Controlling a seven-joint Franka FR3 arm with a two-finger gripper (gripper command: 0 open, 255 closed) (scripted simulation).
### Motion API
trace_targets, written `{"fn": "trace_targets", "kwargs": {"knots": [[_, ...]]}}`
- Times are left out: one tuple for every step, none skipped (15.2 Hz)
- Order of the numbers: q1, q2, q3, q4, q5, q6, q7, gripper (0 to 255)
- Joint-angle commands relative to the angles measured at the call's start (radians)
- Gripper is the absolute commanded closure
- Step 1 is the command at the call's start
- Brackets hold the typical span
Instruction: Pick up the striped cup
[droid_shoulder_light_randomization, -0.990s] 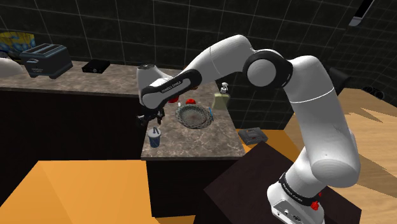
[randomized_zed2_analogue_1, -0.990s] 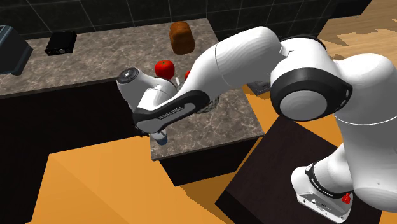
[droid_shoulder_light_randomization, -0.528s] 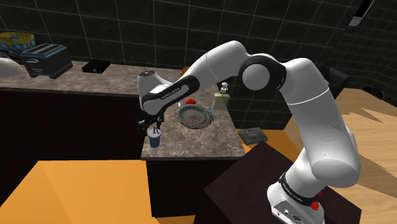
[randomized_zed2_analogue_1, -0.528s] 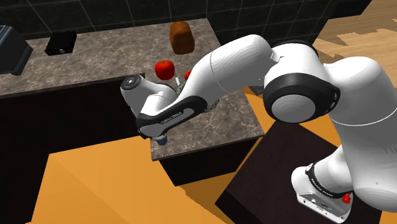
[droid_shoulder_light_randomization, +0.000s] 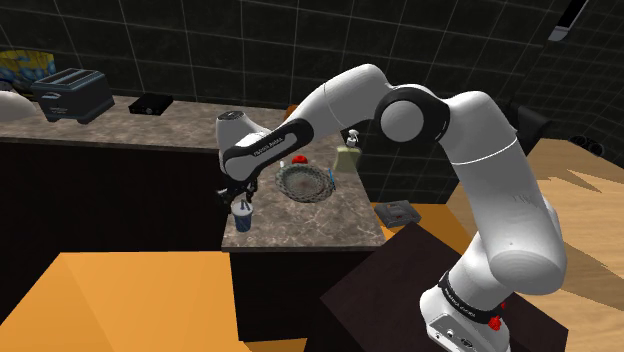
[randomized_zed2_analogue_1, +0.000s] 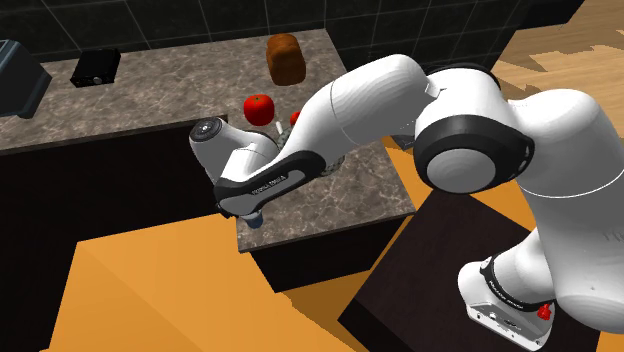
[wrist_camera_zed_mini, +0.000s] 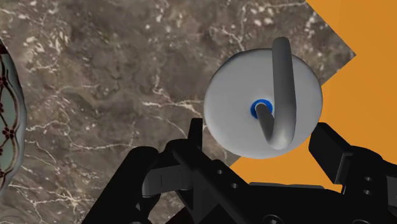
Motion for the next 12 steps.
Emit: {"fn": "trace_targets", "kwargs": {"knots": [[0.0,0.001,0.0,-0.001,0.0,0.001,-0.001,255],[-0.001,-0.009,0.002,-0.003,0.002,-0.007,-0.002,255],[-0.003,-0.018,0.004,-0.005,0.004,-0.014,-0.003,255],[-0.004,-0.027,0.005,-0.006,0.005,-0.022,-0.004,255],[-0.005,-0.036,0.007,-0.008,0.007,-0.03,-0.005,255],[-0.006,-0.045,0.008,-0.008,0.009,-0.038,-0.006,255],[-0.007,-0.054,0.01,-0.008,0.011,-0.046,-0.007,255],[-0.008,-0.062,0.012,-0.009,0.012,-0.054,-0.008,255],[-0.009,-0.071,0.013,-0.009,0.014,-0.062,-0.009,255],[-0.01,-0.079,0.014,-0.009,0.016,-0.071,-0.01,255],[-0.01,-0.087,0.016,-0.008,0.018,-0.079,-0.011,255],[-0.011,-0.095,0.017,-0.008,0.02,-0.088,-0.012,255]]}}
